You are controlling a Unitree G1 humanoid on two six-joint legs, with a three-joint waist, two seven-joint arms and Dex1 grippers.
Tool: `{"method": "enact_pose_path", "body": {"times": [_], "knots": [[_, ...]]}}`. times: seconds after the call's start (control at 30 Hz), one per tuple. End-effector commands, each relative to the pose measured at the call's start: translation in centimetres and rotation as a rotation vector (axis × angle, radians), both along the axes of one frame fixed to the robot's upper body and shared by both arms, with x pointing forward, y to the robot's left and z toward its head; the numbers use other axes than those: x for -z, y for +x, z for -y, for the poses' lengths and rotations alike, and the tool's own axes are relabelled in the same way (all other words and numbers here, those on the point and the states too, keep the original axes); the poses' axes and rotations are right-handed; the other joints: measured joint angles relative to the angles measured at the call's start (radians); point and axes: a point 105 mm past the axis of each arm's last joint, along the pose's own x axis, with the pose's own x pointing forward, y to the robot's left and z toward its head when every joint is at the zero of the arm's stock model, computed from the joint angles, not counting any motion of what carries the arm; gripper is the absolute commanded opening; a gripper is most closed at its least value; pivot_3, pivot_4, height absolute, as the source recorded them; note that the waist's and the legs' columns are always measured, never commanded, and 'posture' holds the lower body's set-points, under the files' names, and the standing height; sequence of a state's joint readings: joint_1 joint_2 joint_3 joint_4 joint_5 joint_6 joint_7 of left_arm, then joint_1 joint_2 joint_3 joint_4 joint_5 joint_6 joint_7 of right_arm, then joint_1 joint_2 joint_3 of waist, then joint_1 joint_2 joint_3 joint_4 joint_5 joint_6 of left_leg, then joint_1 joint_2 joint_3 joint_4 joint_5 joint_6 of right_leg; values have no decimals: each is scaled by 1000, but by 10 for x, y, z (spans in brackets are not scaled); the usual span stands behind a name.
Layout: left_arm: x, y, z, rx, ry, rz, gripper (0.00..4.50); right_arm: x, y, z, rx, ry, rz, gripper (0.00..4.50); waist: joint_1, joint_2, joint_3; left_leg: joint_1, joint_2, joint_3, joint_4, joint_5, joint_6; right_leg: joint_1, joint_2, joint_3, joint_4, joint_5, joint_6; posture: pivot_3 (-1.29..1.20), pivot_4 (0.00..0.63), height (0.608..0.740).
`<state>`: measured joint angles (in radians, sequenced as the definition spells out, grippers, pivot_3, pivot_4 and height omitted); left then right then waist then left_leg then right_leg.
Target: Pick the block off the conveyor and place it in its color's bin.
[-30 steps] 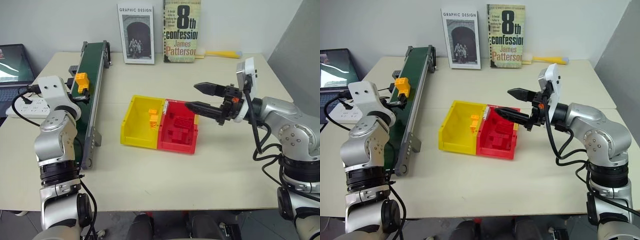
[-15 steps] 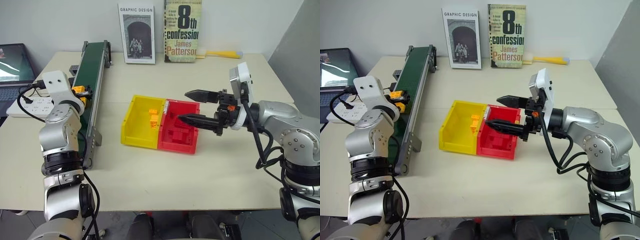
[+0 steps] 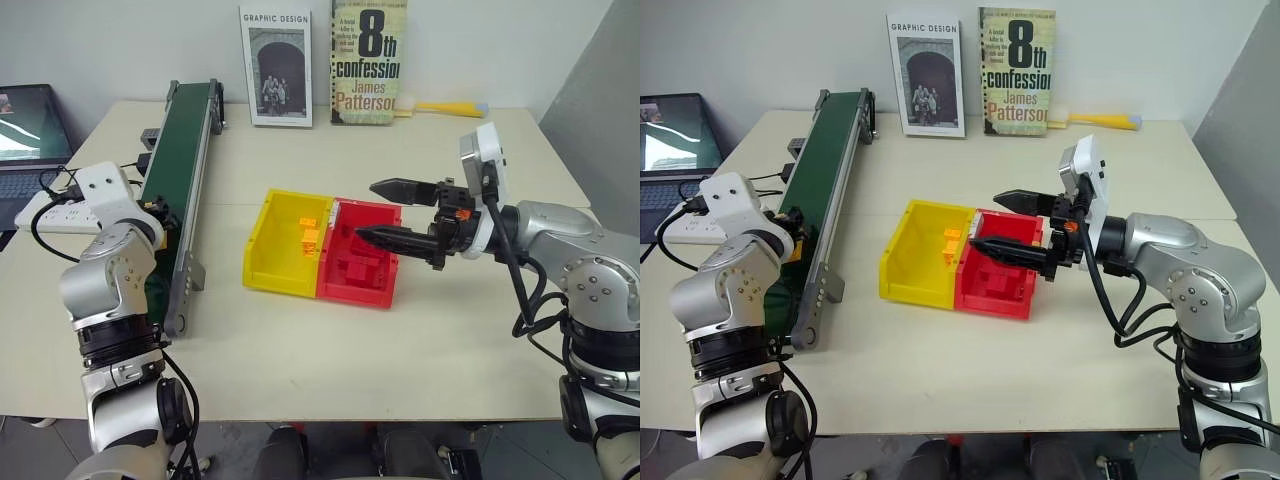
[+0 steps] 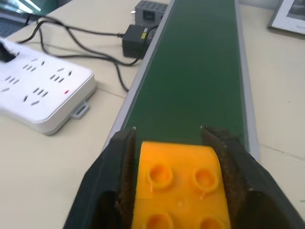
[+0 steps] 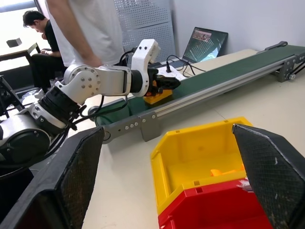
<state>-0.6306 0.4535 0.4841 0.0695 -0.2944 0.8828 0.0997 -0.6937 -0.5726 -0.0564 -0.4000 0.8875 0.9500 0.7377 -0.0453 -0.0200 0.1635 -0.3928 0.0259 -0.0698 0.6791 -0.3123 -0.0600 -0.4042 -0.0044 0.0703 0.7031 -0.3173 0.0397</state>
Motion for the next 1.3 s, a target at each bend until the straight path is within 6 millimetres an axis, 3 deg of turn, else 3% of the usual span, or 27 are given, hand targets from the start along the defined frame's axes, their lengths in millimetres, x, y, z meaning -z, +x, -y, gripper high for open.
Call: {"method": "enact_pose_path", "body": {"times": [0.03,0.27,0.43,0.53,0.6,0.73,0.87,1.03,1.13,1.3], "knots": [[-22,-7,-3,-13,27,61,1534,-15,-3,-1,-11,28,53,4500,2,0,0,0,0,-1,0,0,0,0,0,-1,0,0,0,0,150,740],[-38,-1,7,44,22,99,1534,-16,0,-1,2,32,58,4500,5,0,0,-2,0,-2,0,0,0,0,0,-2,-2,0,0,0,150,740],[-75,20,56,321,104,157,1534,-17,2,1,34,36,68,4500,14,0,0,-5,-1,-5,1,0,0,0,0,-6,-4,0,0,0,150,740],[-91,31,118,589,112,204,1534,-10,1,4,71,3,89,4500,18,0,0,-6,-2,-6,1,0,-1,0,0,-6,-5,0,0,0,150,740],[-91,33,150,709,115,211,1534,-5,-2,6,83,-25,102,4500,22,0,0,-6,-4,-6,1,0,-1,0,0,-7,-6,0,0,0,150,740],[-89,41,184,797,81,220,1534,2,-6,9,101,-64,115,4500,17,0,0,-7,-8,-5,2,1,0,0,-1,-5,-6,0,0,0,150,740],[-71,40,224,892,33,190,1534,13,-13,18,136,-139,125,4500,10,0,0,-6,-13,-6,2,1,0,0,-5,-5,-5,0,0,0,150,740],[-44,33,242,920,-8,110,1534,24,-21,29,162,-219,118,4500,11,0,0,-7,-13,-6,2,1,0,0,-6,-4,-5,0,0,0,150,740],[-31,31,238,868,7,56,1534,26,-23,31,177,-229,118,4500,11,0,0,-6,-13,-6,2,1,1,0,-5,-4,-5,0,0,0,150,740],[-27,25,232,826,9,23,1534,24,-23,33,194,-217,113,4500,16,0,0,-7,-14,-7,2,2,2,0,-5,-5,-4,0,0,0,150,740]]}}
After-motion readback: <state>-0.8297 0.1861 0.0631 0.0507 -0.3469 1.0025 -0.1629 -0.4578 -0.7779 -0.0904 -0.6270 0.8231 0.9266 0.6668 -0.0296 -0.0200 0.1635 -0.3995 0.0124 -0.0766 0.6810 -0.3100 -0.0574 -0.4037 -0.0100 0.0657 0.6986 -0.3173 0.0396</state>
